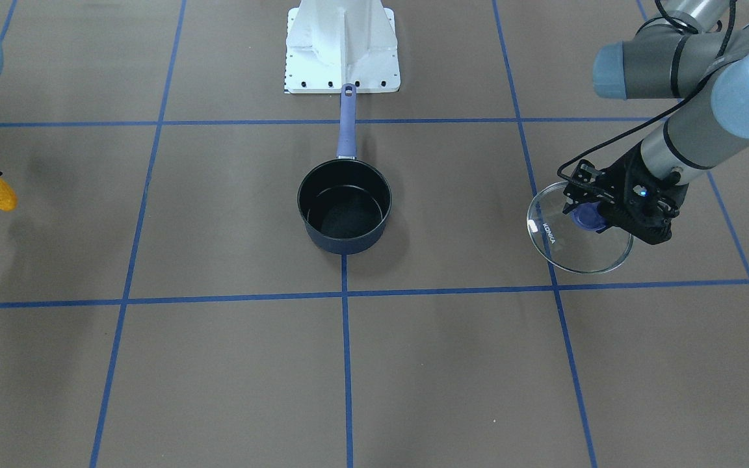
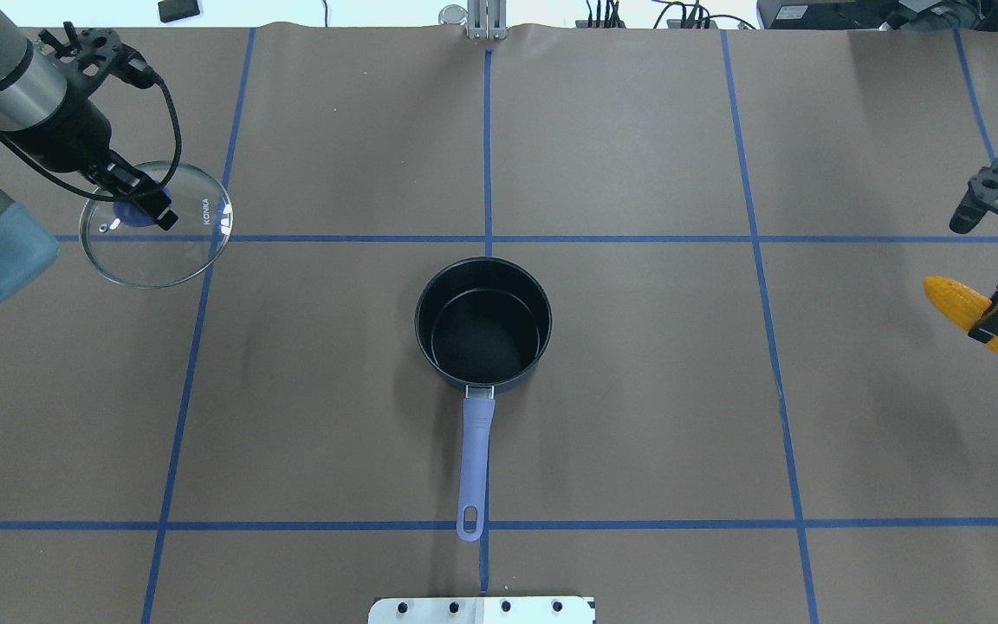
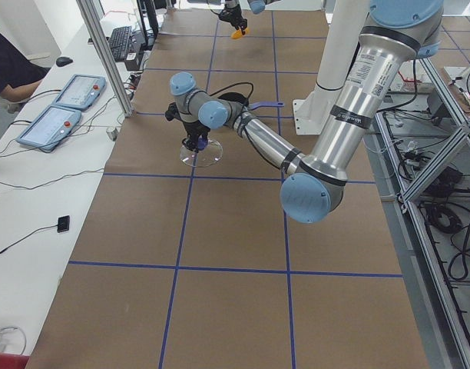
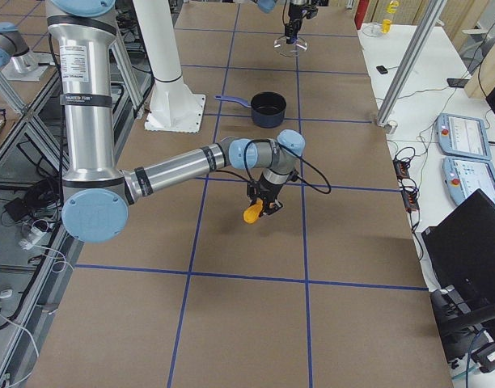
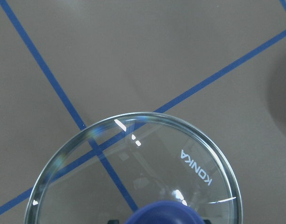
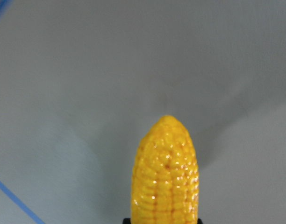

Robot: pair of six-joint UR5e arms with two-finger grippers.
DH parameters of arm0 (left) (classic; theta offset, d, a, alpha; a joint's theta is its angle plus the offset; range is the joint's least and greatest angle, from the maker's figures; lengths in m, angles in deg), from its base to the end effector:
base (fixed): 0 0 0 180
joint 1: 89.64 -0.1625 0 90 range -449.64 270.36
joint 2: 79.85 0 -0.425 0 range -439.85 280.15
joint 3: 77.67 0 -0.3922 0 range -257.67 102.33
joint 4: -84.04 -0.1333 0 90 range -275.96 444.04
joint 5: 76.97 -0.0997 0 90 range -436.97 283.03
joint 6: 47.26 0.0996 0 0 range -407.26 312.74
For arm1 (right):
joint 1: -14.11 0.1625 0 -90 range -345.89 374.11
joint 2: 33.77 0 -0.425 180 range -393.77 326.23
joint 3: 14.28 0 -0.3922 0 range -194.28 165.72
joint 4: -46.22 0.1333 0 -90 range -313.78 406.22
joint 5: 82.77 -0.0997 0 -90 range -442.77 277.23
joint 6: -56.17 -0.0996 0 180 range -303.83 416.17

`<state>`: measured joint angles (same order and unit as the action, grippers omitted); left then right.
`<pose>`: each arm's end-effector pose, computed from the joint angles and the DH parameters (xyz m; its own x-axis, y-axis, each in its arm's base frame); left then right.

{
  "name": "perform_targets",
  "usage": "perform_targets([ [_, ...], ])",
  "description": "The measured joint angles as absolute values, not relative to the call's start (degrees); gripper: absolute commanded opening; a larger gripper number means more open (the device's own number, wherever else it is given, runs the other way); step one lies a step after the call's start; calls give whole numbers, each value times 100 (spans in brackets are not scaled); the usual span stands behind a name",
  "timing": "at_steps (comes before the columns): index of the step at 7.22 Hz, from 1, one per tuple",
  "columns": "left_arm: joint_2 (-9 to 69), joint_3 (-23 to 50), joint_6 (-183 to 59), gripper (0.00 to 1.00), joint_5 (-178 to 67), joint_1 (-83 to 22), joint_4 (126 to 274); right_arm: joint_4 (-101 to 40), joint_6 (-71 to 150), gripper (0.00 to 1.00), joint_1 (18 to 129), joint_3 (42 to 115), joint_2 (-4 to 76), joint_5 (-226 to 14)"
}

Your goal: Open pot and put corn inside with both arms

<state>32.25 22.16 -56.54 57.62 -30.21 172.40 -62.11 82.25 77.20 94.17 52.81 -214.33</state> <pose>0.2580 -0.5614 0.3598 0.4982 0.5384 -0.6796 -0.3636 0.8413 0.4000 -0.1634 -0.4704 0.5089 0.3841 -0.7283 0.5676 0.6909 0.6345 0.3466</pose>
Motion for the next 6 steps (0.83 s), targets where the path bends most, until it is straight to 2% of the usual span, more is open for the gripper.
perform_targets([
  [3,3026,1911,-5146,55,5774,-2957,17456,-6366,6112,22,7276,9601,4155,-22022],
  [6,2775,1157,-4911,55,5887,-2737,18476,-5942,3710,22,6361,9623,3164,-21979],
])
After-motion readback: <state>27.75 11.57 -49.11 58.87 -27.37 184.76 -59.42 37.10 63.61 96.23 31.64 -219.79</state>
